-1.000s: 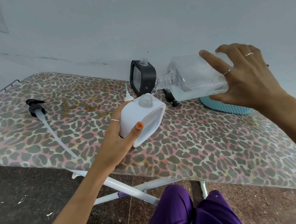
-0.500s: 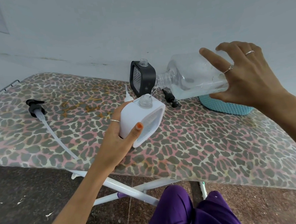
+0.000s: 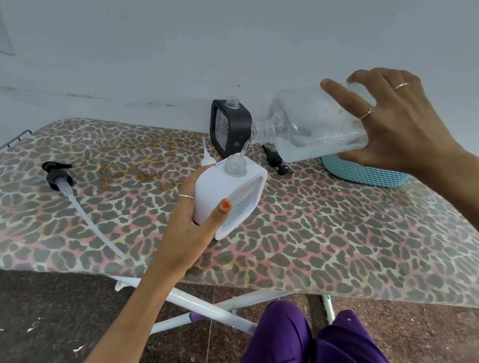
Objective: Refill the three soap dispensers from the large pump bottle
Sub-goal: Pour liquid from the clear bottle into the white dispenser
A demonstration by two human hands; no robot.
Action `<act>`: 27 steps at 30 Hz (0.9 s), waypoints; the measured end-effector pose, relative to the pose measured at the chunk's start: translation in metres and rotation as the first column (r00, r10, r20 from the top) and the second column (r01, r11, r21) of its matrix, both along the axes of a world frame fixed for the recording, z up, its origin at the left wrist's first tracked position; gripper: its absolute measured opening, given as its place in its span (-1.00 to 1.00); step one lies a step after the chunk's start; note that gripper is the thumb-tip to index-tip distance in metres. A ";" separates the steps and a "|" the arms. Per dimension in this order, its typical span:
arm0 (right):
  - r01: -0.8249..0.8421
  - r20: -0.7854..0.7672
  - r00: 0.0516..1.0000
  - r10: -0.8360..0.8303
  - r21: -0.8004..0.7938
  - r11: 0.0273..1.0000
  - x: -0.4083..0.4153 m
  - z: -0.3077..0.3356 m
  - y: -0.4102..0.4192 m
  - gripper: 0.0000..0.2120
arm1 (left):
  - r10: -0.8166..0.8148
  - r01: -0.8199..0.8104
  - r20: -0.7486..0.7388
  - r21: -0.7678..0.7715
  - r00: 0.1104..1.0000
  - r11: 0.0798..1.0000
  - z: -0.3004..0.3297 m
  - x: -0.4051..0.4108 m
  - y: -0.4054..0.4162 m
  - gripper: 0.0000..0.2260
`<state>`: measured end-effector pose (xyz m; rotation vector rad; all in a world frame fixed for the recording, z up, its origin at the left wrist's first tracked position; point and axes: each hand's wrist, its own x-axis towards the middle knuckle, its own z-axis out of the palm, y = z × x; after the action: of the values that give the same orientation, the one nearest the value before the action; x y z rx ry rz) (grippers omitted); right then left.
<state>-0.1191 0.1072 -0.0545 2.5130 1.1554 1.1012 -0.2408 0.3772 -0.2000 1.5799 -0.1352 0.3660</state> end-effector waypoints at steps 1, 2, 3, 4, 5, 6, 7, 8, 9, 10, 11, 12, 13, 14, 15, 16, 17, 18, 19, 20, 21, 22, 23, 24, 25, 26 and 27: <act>0.001 -0.002 1.000 -0.001 0.001 1.000 0.000 0.000 0.000 -0.18 | 0.001 -0.001 0.003 0.004 1.000 1.000 0.000 0.000 0.000 -0.42; 0.003 -0.004 1.000 -0.003 0.001 1.000 0.000 0.000 0.000 -0.17 | 0.001 -0.001 0.007 0.008 1.000 1.000 0.000 0.000 0.000 -0.41; 0.004 -0.006 1.000 -0.004 -0.001 1.000 0.000 0.000 0.000 -0.17 | 0.000 0.000 0.011 0.009 1.000 1.000 0.000 -0.001 0.000 -0.42; 0.004 -0.006 1.000 -0.004 -0.003 1.000 0.000 0.000 0.000 -0.17 | -0.003 0.003 0.011 0.004 1.000 1.000 0.001 -0.001 0.000 -0.44; 0.002 -0.005 1.000 -0.002 -0.004 1.000 0.000 0.000 0.001 -0.18 | -0.005 0.005 0.008 -0.001 1.000 1.000 0.002 -0.001 -0.001 -0.46; 0.001 -0.003 1.000 -0.001 -0.006 1.000 0.000 -0.001 0.001 -0.18 | -0.005 0.005 0.005 -0.001 1.000 1.000 0.002 -0.002 -0.001 -0.47; 0.000 -0.002 1.000 0.000 -0.006 1.000 0.000 -0.001 0.001 -0.19 | -0.001 0.000 0.004 0.001 1.000 1.000 0.003 -0.002 -0.001 -0.47; 0.000 -0.002 1.000 0.000 -0.006 1.000 0.000 -0.001 0.001 -0.19 | 0.004 -0.004 0.007 0.005 1.000 1.000 0.003 -0.002 -0.001 -0.48; 0.001 -0.004 1.000 -0.001 -0.005 1.000 0.000 -0.001 0.001 -0.19 | 0.007 -0.007 0.011 0.008 1.000 1.000 0.003 -0.001 -0.001 -0.48; 0.001 -0.006 1.000 -0.001 -0.004 1.000 -0.001 -0.001 0.001 -0.19 | 0.008 -0.008 0.014 0.010 1.000 1.000 0.003 -0.001 -0.001 -0.48; 0.000 -0.008 1.000 0.000 -0.004 1.000 -0.001 -0.001 0.002 -0.19 | 0.007 -0.007 0.014 0.011 1.000 1.000 0.003 -0.001 -0.001 -0.47; 0.000 -0.010 1.000 0.000 -0.003 1.000 -0.001 -0.001 0.002 -0.19 | 0.003 -0.004 0.015 0.008 1.000 1.000 0.003 -0.001 -0.001 -0.47; 0.000 -0.013 1.000 0.000 -0.003 1.000 -0.001 0.000 0.002 -0.19 | 0.000 0.000 0.014 0.006 1.000 1.000 0.003 -0.001 -0.001 -0.47; 0.000 -0.016 1.000 0.000 -0.004 1.000 -0.001 0.000 0.002 -0.19 | -0.001 0.001 0.012 0.006 1.000 1.000 0.004 -0.002 -0.001 -0.47; 0.002 -0.016 1.000 -0.002 -0.006 1.000 -0.001 0.000 0.002 -0.19 | 0.001 -0.001 0.008 0.007 1.000 1.000 0.003 -0.002 -0.001 -0.47; 0.004 -0.015 1.000 -0.004 -0.006 1.000 -0.001 0.000 0.002 -0.18 | 0.004 -0.004 0.007 0.008 1.000 1.000 0.003 -0.002 -0.001 -0.47; 0.007 -0.015 1.000 -0.008 -0.006 1.000 -0.001 0.000 0.003 -0.17 | 0.006 -0.006 0.007 0.008 1.000 1.000 0.003 -0.001 0.000 -0.47; 0.009 -0.016 1.000 -0.009 -0.004 1.000 -0.001 0.001 0.003 -0.17 | 0.006 -0.006 0.006 0.008 1.000 1.000 0.002 -0.001 0.000 -0.45; 0.009 -0.017 1.000 -0.009 -0.004 1.000 -0.002 0.001 0.003 -0.17 | 0.006 -0.006 0.004 0.009 1.000 1.000 0.001 -0.001 0.000 -0.44; 0.008 -0.018 1.000 -0.008 -0.003 1.000 -0.002 0.001 0.003 -0.18 | 0.006 -0.006 0.004 0.010 1.000 1.000 0.001 0.000 0.000 -0.44; 0.007 -0.018 1.000 -0.007 -0.004 1.000 -0.002 0.001 0.003 -0.19 | 0.003 -0.003 0.006 0.008 1.000 1.000 0.000 0.000 0.000 -0.44; 0.006 -0.018 1.000 -0.007 -0.006 1.000 -0.002 0.001 0.003 -0.20 | 0.001 -0.001 0.007 0.006 1.000 1.000 0.000 0.000 0.000 -0.43; 0.005 -0.017 1.000 -0.005 -0.007 1.000 -0.002 0.000 0.002 -0.20 | -0.002 0.002 0.006 0.005 1.000 1.000 -0.001 0.001 0.000 -0.42; 0.002 -0.016 1.000 -0.002 -0.008 1.000 -0.002 0.000 0.002 -0.21 | -0.003 0.003 0.005 0.006 1.000 1.000 -0.001 0.001 0.001 -0.42; 0.001 -0.015 1.000 -0.001 -0.009 1.000 -0.002 0.000 0.002 -0.20 | -0.003 0.002 0.002 0.008 1.000 1.000 -0.001 0.001 0.001 -0.42; 0.002 -0.017 1.000 -0.002 -0.011 1.000 -0.002 0.000 0.002 -0.19 | -0.002 0.002 0.001 0.009 1.000 1.000 -0.001 0.001 0.001 -0.41; 0.002 -0.019 1.000 -0.003 -0.013 1.000 -0.002 0.000 0.003 -0.18 | -0.002 0.002 0.001 0.008 1.000 1.000 -0.002 0.001 0.001 -0.39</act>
<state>-0.1211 0.1101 -0.0550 2.5193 1.1601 1.0679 -0.2397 0.3779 -0.2017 1.5879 -0.1390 0.3650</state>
